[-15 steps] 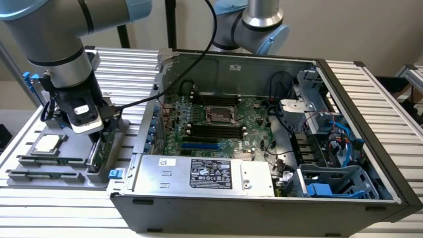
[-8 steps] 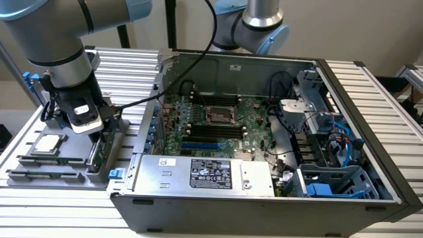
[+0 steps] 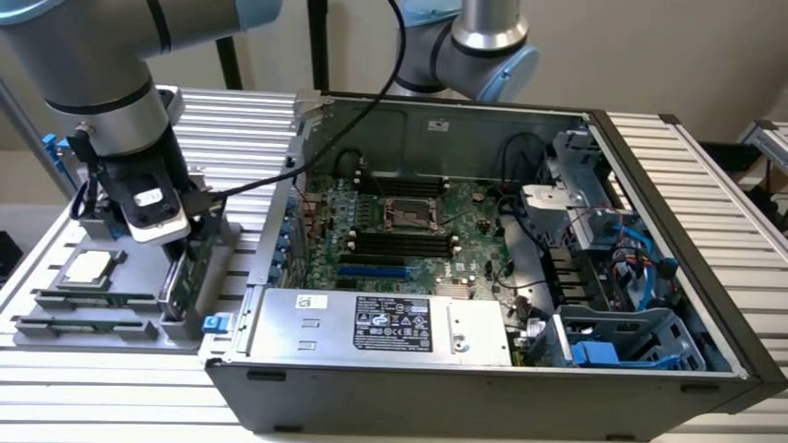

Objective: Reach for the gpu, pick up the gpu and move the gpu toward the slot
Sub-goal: 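Pick up the gpu and move the gpu toward the slot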

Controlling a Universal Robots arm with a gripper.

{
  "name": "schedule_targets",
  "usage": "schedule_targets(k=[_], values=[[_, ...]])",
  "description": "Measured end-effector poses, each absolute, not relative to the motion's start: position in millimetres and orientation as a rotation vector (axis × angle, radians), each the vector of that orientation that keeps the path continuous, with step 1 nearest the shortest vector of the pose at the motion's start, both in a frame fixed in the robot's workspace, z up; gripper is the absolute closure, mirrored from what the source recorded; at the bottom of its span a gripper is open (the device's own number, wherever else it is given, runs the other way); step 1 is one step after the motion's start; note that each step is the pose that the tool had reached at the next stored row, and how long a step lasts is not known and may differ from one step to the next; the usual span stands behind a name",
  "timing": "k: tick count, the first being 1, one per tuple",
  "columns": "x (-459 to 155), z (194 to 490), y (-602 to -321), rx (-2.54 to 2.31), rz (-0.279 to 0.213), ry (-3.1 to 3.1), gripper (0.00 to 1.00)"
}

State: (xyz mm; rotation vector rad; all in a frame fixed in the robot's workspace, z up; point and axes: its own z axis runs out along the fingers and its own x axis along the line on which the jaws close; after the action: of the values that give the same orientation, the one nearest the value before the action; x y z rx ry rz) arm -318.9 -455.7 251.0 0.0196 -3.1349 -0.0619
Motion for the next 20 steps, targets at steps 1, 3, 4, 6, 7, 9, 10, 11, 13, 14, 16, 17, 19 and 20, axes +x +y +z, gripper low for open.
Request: schedule_targets(k=[1,3,4,6,7,9,10,11,13,14,16,17,19,20], values=[[-318.9,253.5,-455.8,0.020,-0.062,-3.135,0.74],[-318.9,259.8,-455.8,0.020,-0.064,-3.135,0.74],[-318.9,263.0,-455.7,0.020,-0.064,-3.135,0.74],[-318.7,271.3,-455.8,0.020,-0.066,-3.134,0.74],[-318.6,275.4,-455.8,0.020,-0.067,-3.134,0.74],[-318.4,284.4,-455.8,0.020,-0.068,-3.134,0.74],[-318.2,288.8,-455.8,0.020,-0.068,-3.134,0.74],[-318.0,293.8,-455.8,0.020,-0.068,-3.134,0.74],[-317.4,302.7,-455.8,0.020,-0.069,-3.134,0.74],[-317.1,307.3,-455.8,0.020,-0.069,-3.134,0.74],[-316.0,316.2,-455.9,0.020,-0.069,-3.134,0.74],[-315.2,320.9,-455.9,0.020,-0.069,-3.133,0.74],[-313.5,330.2,-456.1,0.020,-0.069,-3.133,0.74],[-312.6,334.6,-456.1,0.020,-0.070,-3.133,0.74]])
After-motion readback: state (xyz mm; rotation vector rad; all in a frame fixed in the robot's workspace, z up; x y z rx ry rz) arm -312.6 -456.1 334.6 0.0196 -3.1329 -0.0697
